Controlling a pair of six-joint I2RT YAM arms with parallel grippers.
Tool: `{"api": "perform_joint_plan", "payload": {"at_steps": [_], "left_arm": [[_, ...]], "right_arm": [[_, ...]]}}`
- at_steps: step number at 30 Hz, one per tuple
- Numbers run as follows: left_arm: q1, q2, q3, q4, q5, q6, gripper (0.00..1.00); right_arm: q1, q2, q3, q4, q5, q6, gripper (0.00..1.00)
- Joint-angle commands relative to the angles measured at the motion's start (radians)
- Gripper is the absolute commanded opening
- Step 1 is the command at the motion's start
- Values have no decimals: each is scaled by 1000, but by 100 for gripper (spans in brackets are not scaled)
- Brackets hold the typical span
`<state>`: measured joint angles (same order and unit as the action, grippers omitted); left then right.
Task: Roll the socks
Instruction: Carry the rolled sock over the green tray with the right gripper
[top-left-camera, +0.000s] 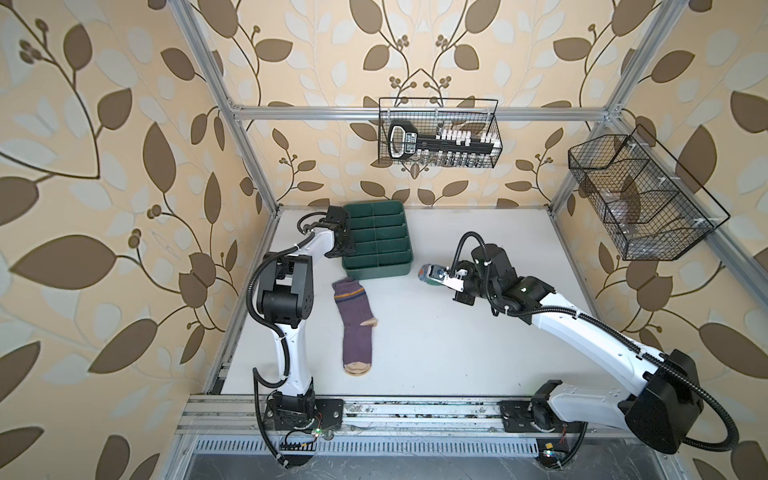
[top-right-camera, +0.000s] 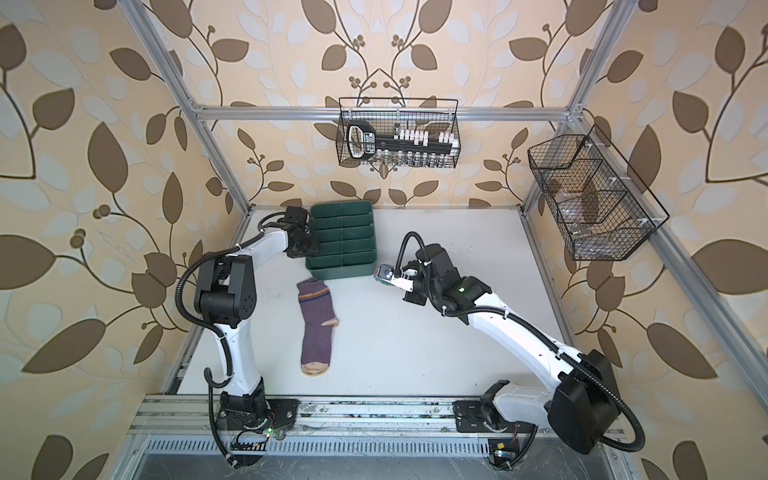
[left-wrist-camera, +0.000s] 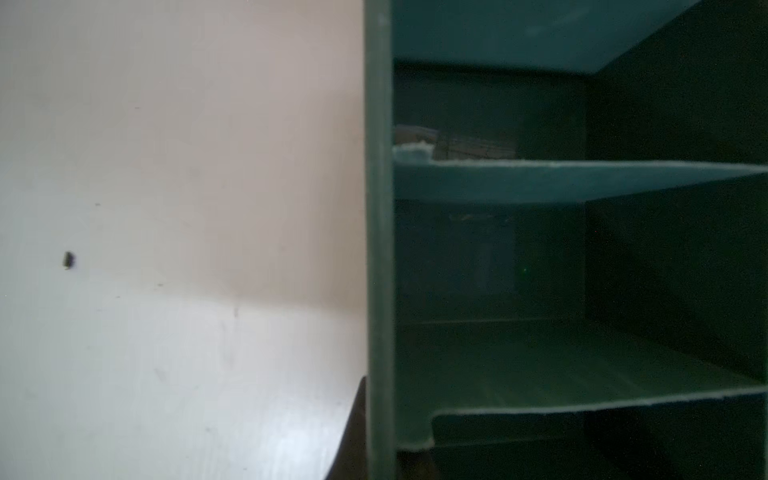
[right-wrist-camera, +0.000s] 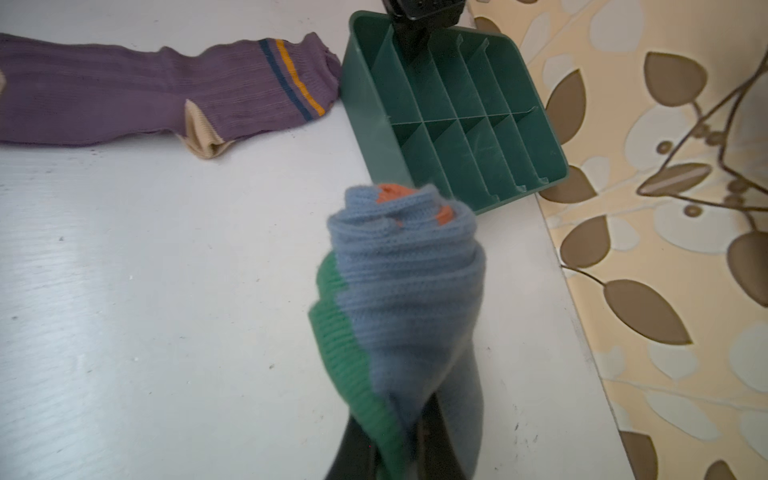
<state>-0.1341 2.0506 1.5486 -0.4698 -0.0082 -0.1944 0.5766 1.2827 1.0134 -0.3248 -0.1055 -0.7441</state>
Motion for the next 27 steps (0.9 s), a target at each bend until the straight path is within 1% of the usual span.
{"api": "perform_joint_plan", "payload": {"at_steps": [1, 4, 6, 10, 12, 14, 16, 18, 21, 22, 23, 25, 27], "left_arm": [[-112, -65, 0, 12, -3, 19, 0], [-188, -63, -21, 27, -7, -23, 0], [-243, -64, -39, 56, -16, -78, 0], [-358, -76, -56, 105, -90, -165, 0], [-387, -87, -79, 133, -116, -216, 0], [-390, -109, -127, 184, -119, -269, 0], [-390, -124, -150, 204, -136, -284, 0], [-390, -130, -155, 197, -117, -278, 7], [-390, -153, -188, 215, -78, -281, 25], [-389, -165, -203, 228, -70, -284, 31], [-389, -174, -213, 230, -68, -285, 35], [-390, -199, -229, 240, -55, -279, 48], [-390, -226, -231, 240, -41, -268, 55]], "right_arm": [[-31, 45, 88, 46, -35, -13, 0], [-50, 90, 140, -11, -25, -47, 0], [-57, 114, 154, -46, -12, -67, 0], [-82, 130, 143, -99, 5, -93, 0], [-90, 124, 126, -114, 31, -145, 0], [-94, 116, 107, -134, 92, -179, 0], [-102, 114, 99, -162, 155, -190, 0], [-113, 110, 96, -185, 180, -206, 0], [-118, 116, 93, -208, 214, -250, 0], [-119, 127, 105, -224, 234, -260, 0], [-118, 140, 120, -239, 250, -266, 0], [-118, 172, 163, -266, 271, -268, 0], [-113, 217, 217, -309, 292, -279, 0]]}}
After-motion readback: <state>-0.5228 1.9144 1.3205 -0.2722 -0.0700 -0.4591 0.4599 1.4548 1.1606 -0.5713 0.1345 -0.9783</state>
